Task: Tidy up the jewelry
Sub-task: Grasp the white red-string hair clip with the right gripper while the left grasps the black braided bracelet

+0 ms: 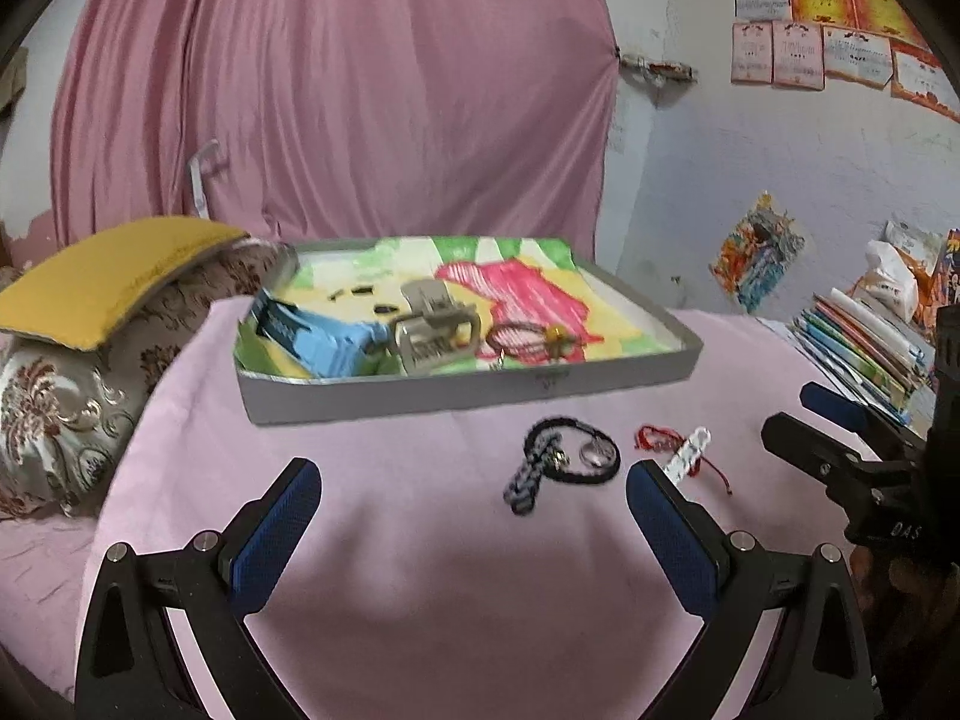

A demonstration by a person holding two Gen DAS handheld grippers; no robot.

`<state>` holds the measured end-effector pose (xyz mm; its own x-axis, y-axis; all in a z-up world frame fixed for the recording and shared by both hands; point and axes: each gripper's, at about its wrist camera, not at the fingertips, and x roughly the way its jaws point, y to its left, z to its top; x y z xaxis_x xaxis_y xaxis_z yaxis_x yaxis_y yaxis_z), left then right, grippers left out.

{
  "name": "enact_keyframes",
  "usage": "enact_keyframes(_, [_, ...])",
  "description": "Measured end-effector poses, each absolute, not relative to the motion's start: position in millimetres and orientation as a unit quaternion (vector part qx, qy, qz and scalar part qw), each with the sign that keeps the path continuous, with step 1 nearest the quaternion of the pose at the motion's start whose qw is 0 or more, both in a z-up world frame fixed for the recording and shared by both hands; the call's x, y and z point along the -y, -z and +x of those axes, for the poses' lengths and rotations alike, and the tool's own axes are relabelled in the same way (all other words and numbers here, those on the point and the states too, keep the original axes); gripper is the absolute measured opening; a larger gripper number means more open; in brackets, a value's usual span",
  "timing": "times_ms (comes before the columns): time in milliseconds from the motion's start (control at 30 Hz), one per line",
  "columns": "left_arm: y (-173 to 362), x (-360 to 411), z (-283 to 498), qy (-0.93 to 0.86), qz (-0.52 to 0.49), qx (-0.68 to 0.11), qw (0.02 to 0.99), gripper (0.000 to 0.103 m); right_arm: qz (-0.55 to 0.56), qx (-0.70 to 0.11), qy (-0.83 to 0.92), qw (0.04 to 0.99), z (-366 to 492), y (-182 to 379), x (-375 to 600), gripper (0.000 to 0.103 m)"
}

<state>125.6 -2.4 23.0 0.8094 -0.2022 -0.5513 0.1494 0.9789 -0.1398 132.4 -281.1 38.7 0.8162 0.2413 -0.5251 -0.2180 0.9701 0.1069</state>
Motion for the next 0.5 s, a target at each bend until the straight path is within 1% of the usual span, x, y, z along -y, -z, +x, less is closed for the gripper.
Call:
enact_keyframes(67, [-20,4,128,0.098,-0.041,-0.306,0.946,0.102,0.025,-0.291,-0.128,0.948,135,-35,280,0.099])
enact_keyframes(100, [-19,6,129,0.099,-0.039,-0.311,0.945,0.102,0.027,-0.298,-0.132,0.945,136,-33,279,0.094])
enact_keyframes(133, [-18,6,130,0.100,-0.037,-0.315,0.943,0.102,0.028,-0.304,-0.134,0.943,137,-31,278,0.087])
enact_keyframes(167, [-17,7,131,0.103,-0.036,-0.319,0.942,0.102,0.028,-0.311,-0.136,0.940,138,-29,277,0.084])
enact_keyframes(200, [-17,8,132,0.106,-0.036,-0.321,0.940,0.100,0.029,-0.318,-0.140,0.937,140,-27,276,0.077])
enact_keyframes(233, [-16,9,134,0.109,-0.036,-0.327,0.938,0.095,0.032,-0.325,-0.145,0.934,142,-25,276,0.068])
enact_keyframes(267, [-16,10,136,0.111,-0.036,-0.331,0.937,0.092,0.034,-0.330,-0.148,0.931,142,-23,275,0.063])
enact_keyframes(300, [-15,10,138,0.113,-0.036,-0.337,0.934,0.086,0.037,-0.336,-0.153,0.929,143,-21,275,0.053])
enact_keyframes(333, [-13,11,141,0.116,-0.037,-0.345,0.931,0.081,0.038,-0.340,-0.157,0.926,144,-20,274,0.046])
enact_keyframes(367, [-12,12,144,0.117,-0.037,-0.350,0.929,0.078,0.039,-0.345,-0.161,0.924,145,-19,273,0.043])
enact_keyframes(433, [-10,13,150,0.126,-0.041,-0.362,0.923,0.065,0.040,-0.354,-0.168,0.919,147,-17,270,0.033])
enact_keyframes(500, [-8,16,154,0.131,-0.039,-0.368,0.920,0.058,0.041,-0.364,-0.173,0.914,149,-15,267,0.031])
